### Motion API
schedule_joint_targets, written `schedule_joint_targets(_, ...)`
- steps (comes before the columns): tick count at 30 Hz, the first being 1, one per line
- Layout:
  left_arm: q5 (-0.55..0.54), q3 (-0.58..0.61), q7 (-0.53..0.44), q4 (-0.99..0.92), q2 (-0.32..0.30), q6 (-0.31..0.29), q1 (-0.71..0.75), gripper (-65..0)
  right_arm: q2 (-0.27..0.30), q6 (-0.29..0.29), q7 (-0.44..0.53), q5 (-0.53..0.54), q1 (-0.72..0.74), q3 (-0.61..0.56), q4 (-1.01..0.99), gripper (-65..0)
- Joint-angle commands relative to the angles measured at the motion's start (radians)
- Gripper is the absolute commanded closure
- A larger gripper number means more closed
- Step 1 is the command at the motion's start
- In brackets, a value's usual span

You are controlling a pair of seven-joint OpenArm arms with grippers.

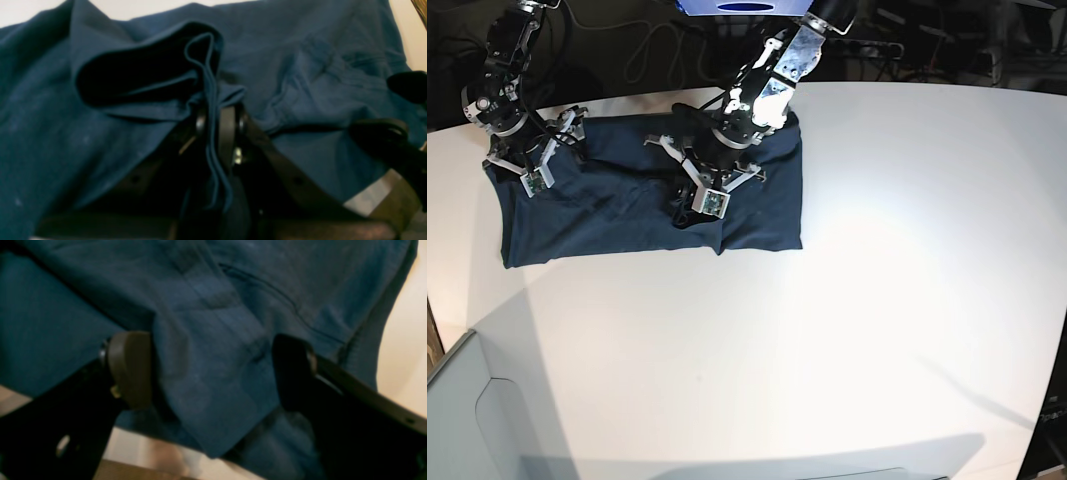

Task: Fold the T-shirt properly
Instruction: 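Move the left gripper to the strip's middle and grasp the fabric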

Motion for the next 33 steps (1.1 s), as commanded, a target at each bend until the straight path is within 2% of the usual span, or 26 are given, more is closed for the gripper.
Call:
schedule_joint_targets(1, -0.004, 0.003, -0.018, 0.011, 0.017, -0.010, -0.011, 0.0, 0.011, 0.008, 0.007, -0.001, 0.008, 0.001, 0.011, -52.7)
schedule_joint_targets(4, -0.004, 0.003, -0.016, 0.012, 0.029, -0.010, -0.009, 0.0, 0.011, 0.008, 0.007, -0.001, 0.008, 0.001, 0.011, -52.7)
schedule_joint_targets(5, -0.004, 0.003, -0.016, 0.017, 0.029, -0.010, -0.009, -2.5, 0.011, 0.008, 0.007, -0.001, 0.008, 0.001, 0.011, -52.7)
schedule_joint_targets(9, -0.004, 0.005, -0.015, 0.043, 0.027, -0.013, -0.002, -23.9, 0.011, 0.008, 0.007, -0.001, 0.008, 0.001, 0.011, -52.7)
schedule_joint_targets(12, -0.004, 0.026, -0.016, 0.098, 0.018, -0.010, 0.002, -33.0, 0.011, 0.008, 0.007, -0.001, 0.008, 0.001, 0.013, -52.7)
schedule_joint_targets(16, -0.004, 0.028, -0.021, 0.197, -0.025, -0.010, 0.015, -32.2, 0.011, 0.008, 0.007, -0.001, 0.008, 0.001, 0.013, -52.7)
schedule_joint_targets(19, -0.004, -0.043, -0.024, 0.220, -0.045, -0.008, 0.026, -32.5, 0.011, 0.008, 0.007, -0.001, 0.008, 0.001, 0.014, -52.7)
schedule_joint_targets(24, -0.006, -0.132, -0.024, 0.160, -0.040, -0.008, 0.020, -32.3, 0.011, 0.008, 0.007, -0.001, 0.025, 0.001, 0.011, -52.7)
schedule_joint_targets(29, -0.006, -0.141, -0.025, 0.121, -0.040, -0.008, 0.018, -32.5, 0.011, 0.008, 0.007, -0.001, 0.029, 0.000, 0.011, -52.7)
schedule_joint_targets(33, -0.006, -0.140, -0.025, 0.065, 0.007, -0.008, -0.017, -32.6, 0.011, 0.008, 0.007, -0.001, 0.029, 0.000, 0.013, -52.7)
